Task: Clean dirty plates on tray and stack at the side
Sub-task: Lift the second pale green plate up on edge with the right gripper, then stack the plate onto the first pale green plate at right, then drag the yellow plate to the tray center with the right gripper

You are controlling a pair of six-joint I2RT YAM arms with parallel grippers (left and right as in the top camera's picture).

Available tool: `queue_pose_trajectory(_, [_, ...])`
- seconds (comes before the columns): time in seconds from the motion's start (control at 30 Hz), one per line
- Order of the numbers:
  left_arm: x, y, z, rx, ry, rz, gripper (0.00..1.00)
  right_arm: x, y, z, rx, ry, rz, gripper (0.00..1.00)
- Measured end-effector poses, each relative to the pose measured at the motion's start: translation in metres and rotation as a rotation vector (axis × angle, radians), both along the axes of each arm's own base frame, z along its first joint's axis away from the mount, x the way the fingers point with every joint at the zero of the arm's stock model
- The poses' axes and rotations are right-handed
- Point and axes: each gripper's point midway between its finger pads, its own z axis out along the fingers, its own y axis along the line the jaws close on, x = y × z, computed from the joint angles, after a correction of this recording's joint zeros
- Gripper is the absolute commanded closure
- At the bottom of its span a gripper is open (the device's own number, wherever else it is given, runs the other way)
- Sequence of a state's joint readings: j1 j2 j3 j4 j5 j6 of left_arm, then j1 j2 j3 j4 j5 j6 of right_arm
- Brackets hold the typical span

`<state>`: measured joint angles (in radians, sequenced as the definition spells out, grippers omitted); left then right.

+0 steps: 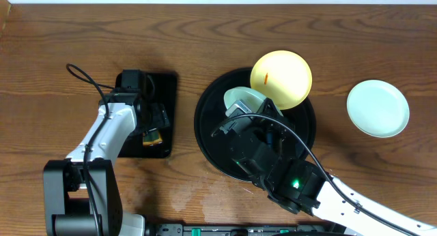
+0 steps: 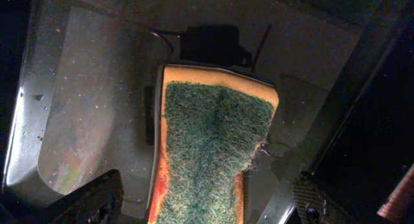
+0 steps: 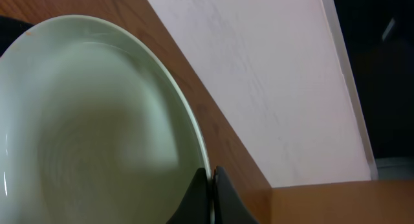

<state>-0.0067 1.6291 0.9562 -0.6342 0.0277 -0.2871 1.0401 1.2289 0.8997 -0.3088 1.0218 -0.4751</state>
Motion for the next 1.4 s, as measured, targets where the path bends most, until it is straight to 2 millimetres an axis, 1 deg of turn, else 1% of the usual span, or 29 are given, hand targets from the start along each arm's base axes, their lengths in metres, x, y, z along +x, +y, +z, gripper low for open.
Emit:
queue_pose_trajectory(0.2, [0.000,0.000,0.000,0.000,0.000,0.000,0.15,0.003,-0.006,-0.001,0.039,0.000,-0.035,0.99])
queue_pose_trajectory(0.37, [0.000,0.000,0.000,0.000,0.000,0.000,0.15,0.008,-0.021,-0.007,0.100,0.014,-0.107,0.99])
queue_pose_trajectory(0.47, [0.000,0.000,0.000,0.000,0.000,0.000,0.15,0.013,-0.035,-0.019,0.181,0.059,-0.165,0.99])
queue_pose_trajectory(0.53, [0.000,0.000,0.000,0.000,0.001,0.000,0.15,0.020,-0.054,-0.036,0.280,0.138,-0.236,0.99])
queue_pose_trajectory(0.57, [0.000,0.000,0.000,0.000,0.000,0.000,0.15,0.022,-0.059,-0.042,0.322,0.166,-0.255,0.99])
queue_pose_trajectory(0.63, [0.000,0.000,0.000,0.000,0.001,0.000,0.15,0.030,-0.078,-0.057,0.469,0.253,-0.326,0.99])
queue_pose_trajectory(0.7, [0.000,0.000,0.000,0.000,0.000,0.000,0.15,0.038,-0.096,-0.066,0.626,0.324,-0.385,0.99])
queue_pose_trajectory(0.77, [0.000,0.000,0.000,0.000,0.000,0.000,0.15,0.045,-0.118,-0.071,0.804,0.379,-0.451,0.99])
queue_pose_trajectory(0.87, [0.000,0.000,0.000,0.000,0.000,0.000,0.15,0.051,-0.147,-0.073,1.018,0.421,-0.528,0.99])
queue_pose_trajectory(0.93, [0.000,0.000,0.000,0.000,0.000,0.000,0.15,0.052,-0.177,-0.074,1.150,0.424,-0.612,0.99])
queue_pose_trajectory(0.97, [0.000,0.000,0.000,0.000,0.000,0.000,0.15,0.051,-0.196,-0.076,1.209,0.413,-0.670,0.99])
queue_pose_trajectory(1.1, [0.000,0.000,0.000,0.000,0.000,0.000,0.15,0.042,-0.260,-0.082,1.358,0.340,-0.860,0.99])
queue_pose_trajectory(1.17, [0.000,0.000,0.000,0.000,0.001,0.000,0.15,0.035,-0.294,-0.091,1.409,0.293,-0.974,0.99])
queue_pose_trajectory(1.23, [0.000,0.000,0.000,0.000,0.000,0.000,0.15,0.026,-0.323,-0.104,1.435,0.261,-1.086,0.99])
queue_pose_trajectory(1.27, [0.000,0.000,0.000,-0.001,0.000,0.000,0.15,0.021,-0.335,-0.112,1.448,0.253,-1.139,0.99])
queue_pose_trajectory(1.33, [0.000,0.000,0.000,0.000,0.000,0.000,0.15,0.014,-0.353,-0.126,1.467,0.248,-1.220,0.99])
queue_pose_trajectory(1.4, [0.000,0.000,0.000,0.000,0.000,0.000,0.15,0.008,-0.367,-0.141,1.478,0.253,-1.291,0.99])
